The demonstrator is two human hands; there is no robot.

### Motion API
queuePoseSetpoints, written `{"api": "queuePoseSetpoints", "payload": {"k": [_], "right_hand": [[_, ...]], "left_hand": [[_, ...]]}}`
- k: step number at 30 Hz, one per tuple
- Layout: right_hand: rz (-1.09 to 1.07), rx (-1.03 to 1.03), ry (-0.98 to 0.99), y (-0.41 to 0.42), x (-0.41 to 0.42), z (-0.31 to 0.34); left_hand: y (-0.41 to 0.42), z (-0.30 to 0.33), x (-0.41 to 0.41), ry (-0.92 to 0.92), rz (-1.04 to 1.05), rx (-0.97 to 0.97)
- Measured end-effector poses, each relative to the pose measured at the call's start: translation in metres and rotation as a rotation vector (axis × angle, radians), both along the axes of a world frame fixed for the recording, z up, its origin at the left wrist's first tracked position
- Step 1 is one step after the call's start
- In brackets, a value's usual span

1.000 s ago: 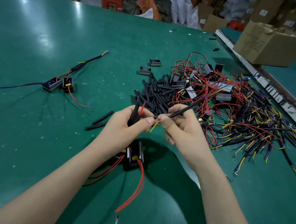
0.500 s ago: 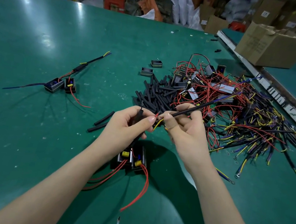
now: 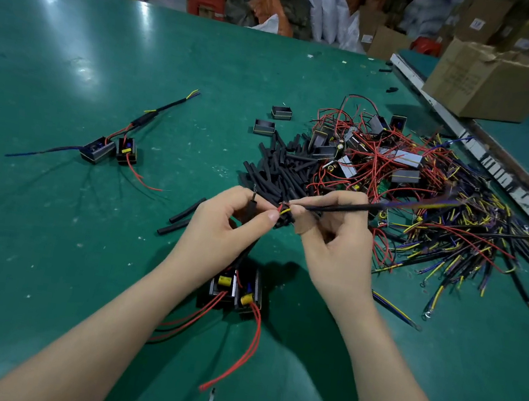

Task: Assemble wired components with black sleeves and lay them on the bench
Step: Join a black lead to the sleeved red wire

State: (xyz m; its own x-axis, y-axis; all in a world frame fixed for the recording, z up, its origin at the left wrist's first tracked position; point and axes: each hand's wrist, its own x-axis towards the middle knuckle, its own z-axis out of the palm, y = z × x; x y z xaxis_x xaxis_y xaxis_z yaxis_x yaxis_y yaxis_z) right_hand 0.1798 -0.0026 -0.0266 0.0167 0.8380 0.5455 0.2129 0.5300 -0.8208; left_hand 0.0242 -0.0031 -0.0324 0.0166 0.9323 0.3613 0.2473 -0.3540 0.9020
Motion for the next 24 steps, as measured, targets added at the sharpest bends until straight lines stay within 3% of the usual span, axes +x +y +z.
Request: {"api": "queuePoseSetpoints", "payload": {"k": [4, 6, 17, 24], "right_hand": [[-0.124, 0.164, -0.301, -0.002, 0.0, -0.007], [-0.143, 0.206, -0.338, -0.004, -0.002, -0.008], [-0.162, 0.19, -0.375, -0.006, -0.004, -0.009], [-0.19, 0.216, -0.479, -0.006, -0.005, -0.011]], "left_hand": [[-0.002, 0.0, 0.001, 0.192, 0.113, 0.156], [-0.002, 0.0, 0.001, 0.228, 0.158, 0.188], [-0.002, -0.002, 0.004, 0.093, -0.013, -0.01], [-0.002, -0.005, 0.006, 0.047, 0.0, -0.056]]}}
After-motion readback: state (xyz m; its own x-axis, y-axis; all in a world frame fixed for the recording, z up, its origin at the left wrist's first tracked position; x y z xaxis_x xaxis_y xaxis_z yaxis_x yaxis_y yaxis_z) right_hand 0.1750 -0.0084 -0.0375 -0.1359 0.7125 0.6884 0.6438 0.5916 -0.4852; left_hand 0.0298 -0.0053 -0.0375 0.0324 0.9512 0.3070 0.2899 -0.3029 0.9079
